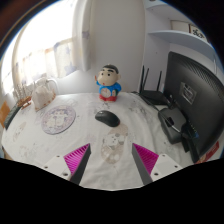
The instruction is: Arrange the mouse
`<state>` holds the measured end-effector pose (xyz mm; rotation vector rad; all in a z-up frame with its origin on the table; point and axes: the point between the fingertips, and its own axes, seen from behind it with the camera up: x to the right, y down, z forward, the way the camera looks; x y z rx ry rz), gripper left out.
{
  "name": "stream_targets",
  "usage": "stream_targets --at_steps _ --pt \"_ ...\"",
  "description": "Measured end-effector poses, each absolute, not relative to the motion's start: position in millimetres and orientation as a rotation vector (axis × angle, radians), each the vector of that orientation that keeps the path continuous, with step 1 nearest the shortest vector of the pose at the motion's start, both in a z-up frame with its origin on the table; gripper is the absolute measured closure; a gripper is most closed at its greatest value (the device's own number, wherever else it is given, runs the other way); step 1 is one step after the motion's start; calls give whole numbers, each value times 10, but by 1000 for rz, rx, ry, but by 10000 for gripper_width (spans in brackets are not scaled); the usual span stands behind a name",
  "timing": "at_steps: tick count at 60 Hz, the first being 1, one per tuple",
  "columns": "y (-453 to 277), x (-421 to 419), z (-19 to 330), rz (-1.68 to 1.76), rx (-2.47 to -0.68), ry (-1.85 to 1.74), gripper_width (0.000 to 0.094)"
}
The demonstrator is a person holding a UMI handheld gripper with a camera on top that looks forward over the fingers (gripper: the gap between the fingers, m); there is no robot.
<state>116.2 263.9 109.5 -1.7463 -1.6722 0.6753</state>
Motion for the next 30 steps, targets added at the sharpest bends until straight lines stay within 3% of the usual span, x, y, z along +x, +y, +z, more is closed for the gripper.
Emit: stream_targets --at_steps 30 --pt "2718 -197 124 759 -1678 -1634 80"
